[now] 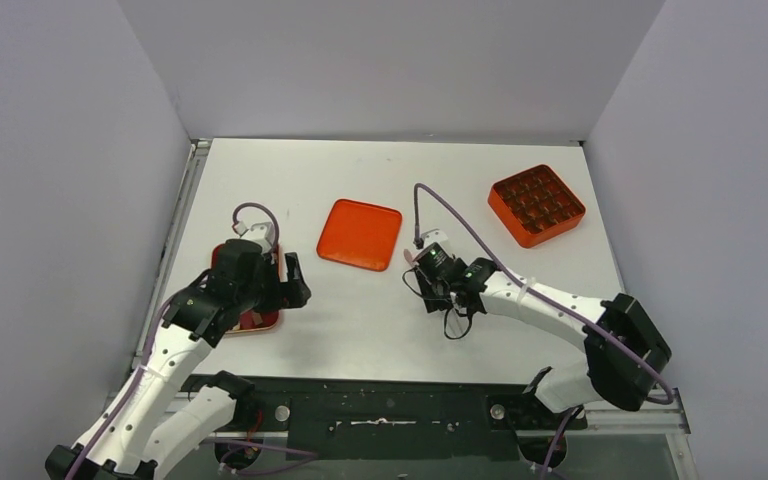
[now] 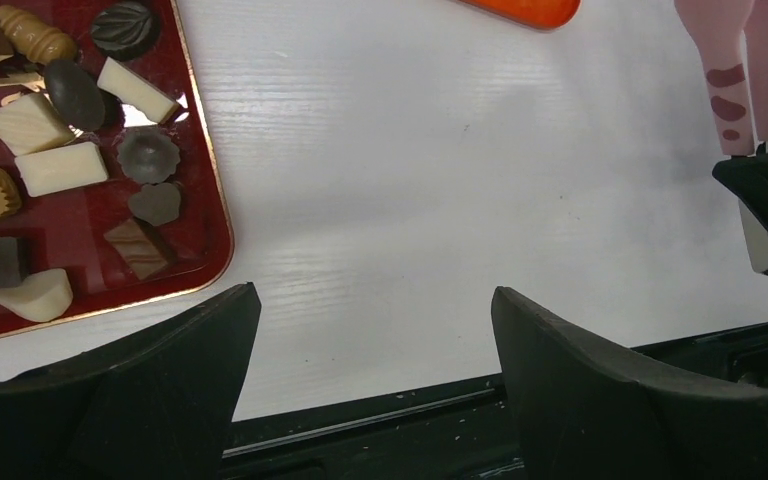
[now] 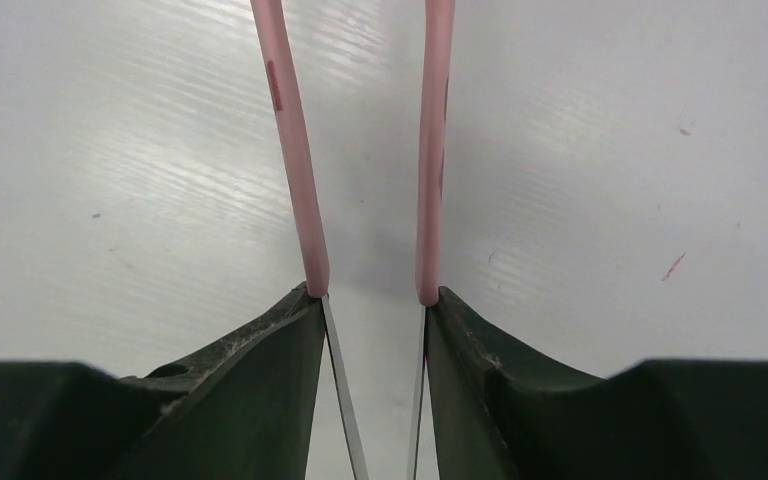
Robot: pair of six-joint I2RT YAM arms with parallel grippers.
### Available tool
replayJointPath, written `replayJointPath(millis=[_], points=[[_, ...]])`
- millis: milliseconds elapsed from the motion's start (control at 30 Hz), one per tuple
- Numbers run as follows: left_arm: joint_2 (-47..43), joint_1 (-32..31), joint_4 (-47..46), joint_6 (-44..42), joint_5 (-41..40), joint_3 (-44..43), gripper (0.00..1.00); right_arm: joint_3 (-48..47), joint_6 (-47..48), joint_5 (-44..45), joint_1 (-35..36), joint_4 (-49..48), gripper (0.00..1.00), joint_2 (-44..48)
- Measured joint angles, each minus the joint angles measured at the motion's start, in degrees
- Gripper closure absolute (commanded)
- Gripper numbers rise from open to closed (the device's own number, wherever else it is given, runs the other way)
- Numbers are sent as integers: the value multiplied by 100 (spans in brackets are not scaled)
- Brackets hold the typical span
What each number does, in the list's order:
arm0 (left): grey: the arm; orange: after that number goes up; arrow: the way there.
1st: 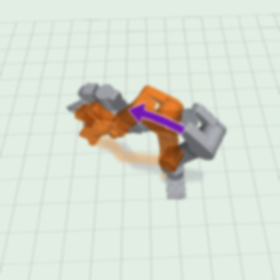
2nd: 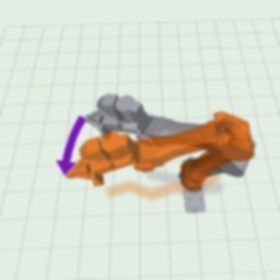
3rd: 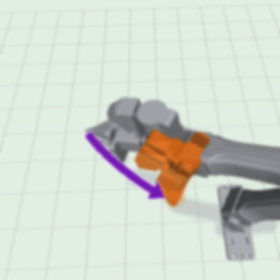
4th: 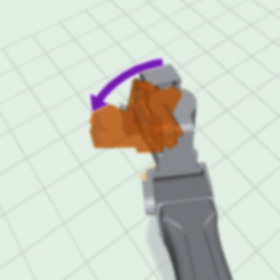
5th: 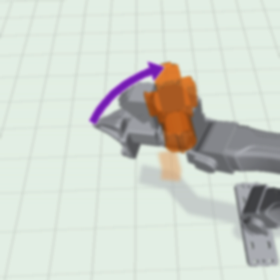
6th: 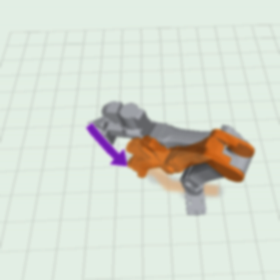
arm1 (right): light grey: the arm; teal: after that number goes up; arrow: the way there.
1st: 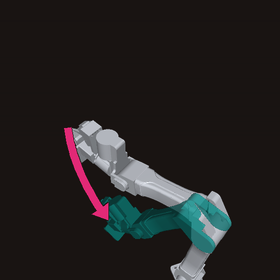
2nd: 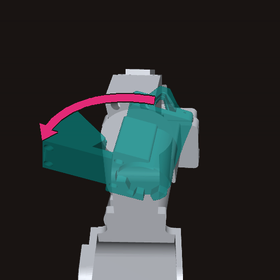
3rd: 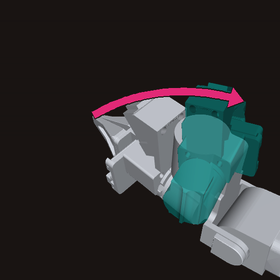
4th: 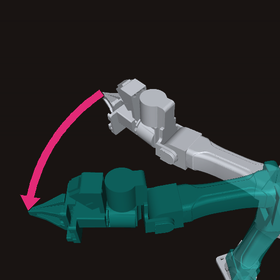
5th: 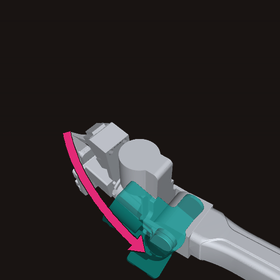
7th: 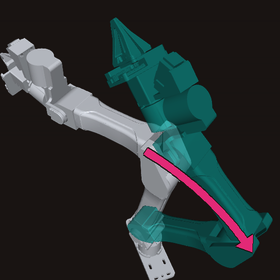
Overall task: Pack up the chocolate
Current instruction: Pick up the clamp from the center of the board.
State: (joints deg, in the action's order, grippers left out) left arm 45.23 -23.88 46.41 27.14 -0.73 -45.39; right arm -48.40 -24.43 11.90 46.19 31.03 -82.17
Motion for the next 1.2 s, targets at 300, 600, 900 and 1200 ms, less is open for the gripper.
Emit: replayJointPath(millis=[300, 600, 900, 1200], points=[[546, 7, -695, 595, 632, -232, 16, -979, 374, -431, 354, 717, 60, 535], [802, 17, -2144, 1178, 1572, -251, 16, -1464, 564, -612, 1353, 927, 61, 527], [1274, 46, -2638, 1292, 1862, -249, 16, -1764, 699, -682, 1526, 844, 61, 459], [1456, 48, -2367, 1145, 1663, -151, 17, -2022, 758, -673, 1578, 855, 61, 472]])
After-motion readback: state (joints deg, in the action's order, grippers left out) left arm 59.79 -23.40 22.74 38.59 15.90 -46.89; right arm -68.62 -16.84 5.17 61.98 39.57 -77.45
